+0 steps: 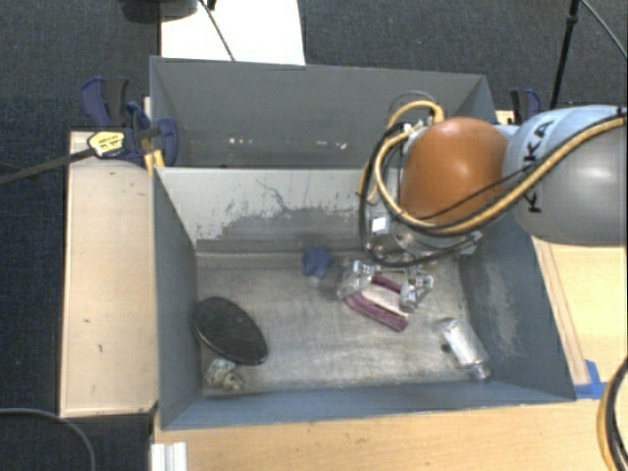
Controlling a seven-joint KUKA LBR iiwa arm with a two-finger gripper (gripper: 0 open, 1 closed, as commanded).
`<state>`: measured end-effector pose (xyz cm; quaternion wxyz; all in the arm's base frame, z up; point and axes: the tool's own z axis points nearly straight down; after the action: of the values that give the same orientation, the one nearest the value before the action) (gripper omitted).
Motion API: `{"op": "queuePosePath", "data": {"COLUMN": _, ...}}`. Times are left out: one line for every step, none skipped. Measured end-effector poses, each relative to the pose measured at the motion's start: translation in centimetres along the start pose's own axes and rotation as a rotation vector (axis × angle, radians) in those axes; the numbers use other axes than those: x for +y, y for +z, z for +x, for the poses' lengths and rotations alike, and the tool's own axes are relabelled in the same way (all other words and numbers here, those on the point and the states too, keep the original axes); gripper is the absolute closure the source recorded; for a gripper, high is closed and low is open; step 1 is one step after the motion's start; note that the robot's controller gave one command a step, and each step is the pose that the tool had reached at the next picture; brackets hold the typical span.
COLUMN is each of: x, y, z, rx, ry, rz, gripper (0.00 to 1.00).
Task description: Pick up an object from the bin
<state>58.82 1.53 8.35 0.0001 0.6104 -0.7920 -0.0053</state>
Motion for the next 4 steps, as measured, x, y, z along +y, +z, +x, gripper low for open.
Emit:
{"op": "queuePosePath", "data": {"x": 0.2, "y": -4.0, "z": -0.5, "rx": 0.001, "ry": 0.009, "rz": 0.015, "gripper": 1.00}}
{"op": "queuePosePath", "data": {"x": 0.3, "y": -7.3, "z": -0.5, "rx": 0.002, "ry": 0.059, "rz": 0.014, "gripper": 1.00}}
{"op": "queuePosePath", "data": {"x": 0.8, "y": -19.6, "z": -1.0, "rx": 0.001, "ry": 0.048, "rz": 0.019, "gripper": 1.00}}
{"op": "queuePosePath", "data": {"x": 1.5, "y": -18.6, "z": 1.0, "rx": 0.005, "ry": 0.252, "rz": 0.008, "gripper": 1.00}}
